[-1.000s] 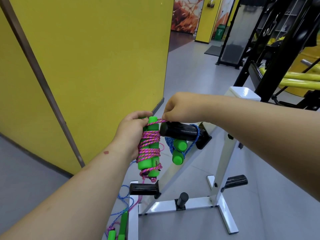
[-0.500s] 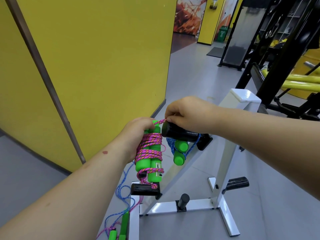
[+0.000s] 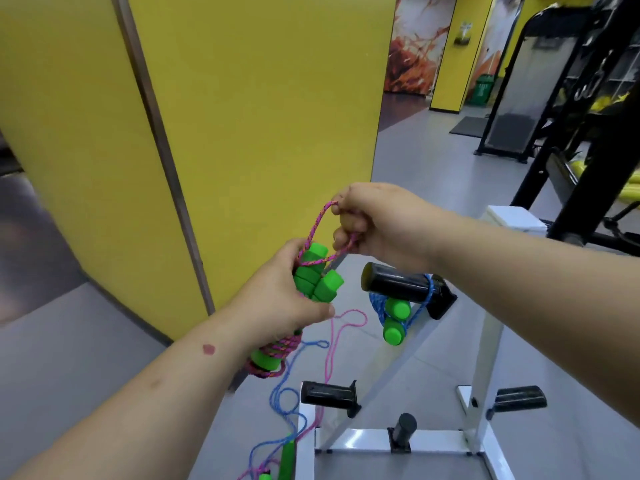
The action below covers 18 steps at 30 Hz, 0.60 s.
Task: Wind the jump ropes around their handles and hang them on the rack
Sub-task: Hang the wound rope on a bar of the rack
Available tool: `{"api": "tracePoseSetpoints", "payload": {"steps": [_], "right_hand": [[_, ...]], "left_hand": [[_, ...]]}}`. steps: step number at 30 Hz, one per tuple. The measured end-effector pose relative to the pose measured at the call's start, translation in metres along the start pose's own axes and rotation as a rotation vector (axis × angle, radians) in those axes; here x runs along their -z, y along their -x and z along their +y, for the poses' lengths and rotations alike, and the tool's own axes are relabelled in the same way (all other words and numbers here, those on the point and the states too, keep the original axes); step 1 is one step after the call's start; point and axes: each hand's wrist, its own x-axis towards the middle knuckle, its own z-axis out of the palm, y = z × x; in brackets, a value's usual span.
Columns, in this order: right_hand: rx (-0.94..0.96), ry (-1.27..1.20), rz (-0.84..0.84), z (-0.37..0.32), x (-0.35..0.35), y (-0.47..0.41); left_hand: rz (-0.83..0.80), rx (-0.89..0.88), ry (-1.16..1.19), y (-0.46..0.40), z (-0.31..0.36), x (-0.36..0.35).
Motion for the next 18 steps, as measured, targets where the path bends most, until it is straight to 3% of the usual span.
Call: {"api": "tracePoseSetpoints", "payload": {"steps": [4,8,12,16,18], "right_hand": [[-0.067,-0.284,-0.143,-0.042,-0.042,0.019],[0.014,-0.435,0.131,-0.081,-0.066,0.016],[-0.014,0.17,0.21,-0.095,-0.082,0.03],[-0.18,0.731,0.015,-0.114,-0.107,0.063],[-0.081,1.19,0.039,-0.127,-0.124,0.075]], "left_hand": [[0.001,-0.033,-0.303,0.044,0.036,0.027],[0.123,-0.074,-0.279,0.096,0.056,0.065],[0.297,-0.018,0.038,0.137,0.07,0.13],[0.253,0.026,0.349,0.178,0.09,0.179],[0.23,0.034,0.365,0.193,0.101,0.193]]}}
